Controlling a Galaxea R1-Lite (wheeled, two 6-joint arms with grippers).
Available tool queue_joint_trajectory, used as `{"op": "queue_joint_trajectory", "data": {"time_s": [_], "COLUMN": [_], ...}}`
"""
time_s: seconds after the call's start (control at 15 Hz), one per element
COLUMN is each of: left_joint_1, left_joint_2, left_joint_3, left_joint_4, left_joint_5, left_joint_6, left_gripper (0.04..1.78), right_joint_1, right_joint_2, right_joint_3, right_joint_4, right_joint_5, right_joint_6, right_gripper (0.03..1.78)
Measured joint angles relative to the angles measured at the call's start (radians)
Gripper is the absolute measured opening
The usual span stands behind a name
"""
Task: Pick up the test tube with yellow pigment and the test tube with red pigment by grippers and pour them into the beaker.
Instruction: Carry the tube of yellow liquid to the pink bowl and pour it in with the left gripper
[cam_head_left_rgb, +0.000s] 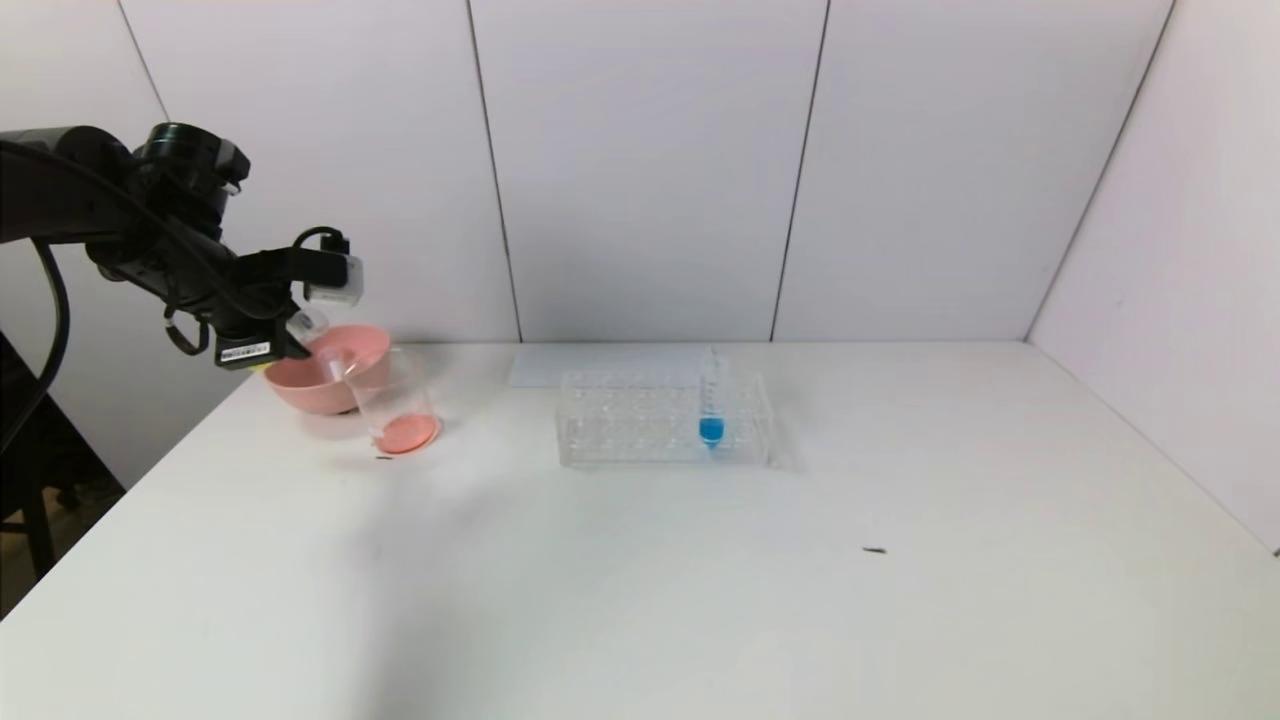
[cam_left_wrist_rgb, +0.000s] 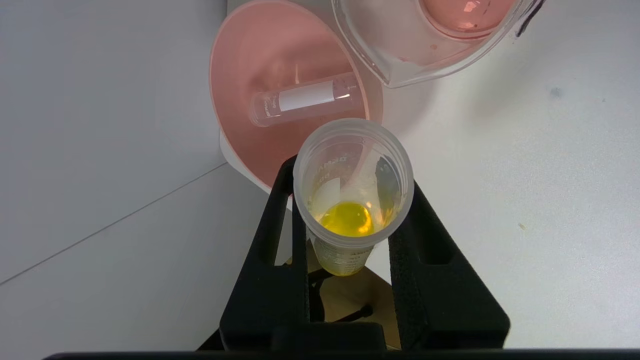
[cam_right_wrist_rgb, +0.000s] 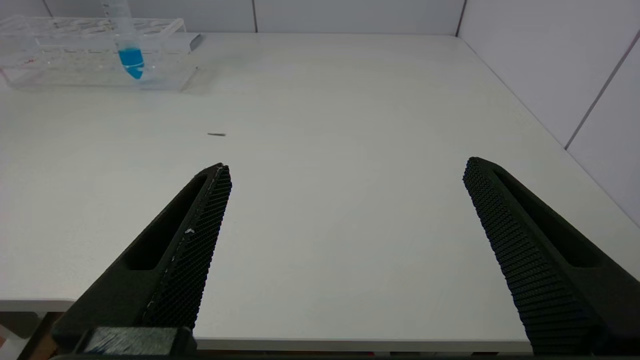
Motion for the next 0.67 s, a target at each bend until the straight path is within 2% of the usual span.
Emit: {"op": "queue_joint_trajectory", "data": {"time_s": [0.67], "left_joint_1": [-0.044], "left_joint_2": [0.011], "left_joint_3": [0.000], "left_joint_4": [-0.011], "left_joint_5": [0.114], "left_joint_6": [0.011], "left_gripper": [0.47], "right_joint_1": [0.000], "right_joint_2": [0.000], "right_joint_3": [0.000], "right_joint_4": [0.000], "right_joint_5": [0.000], "right_joint_6": [0.000], "right_gripper": [1.70]}}
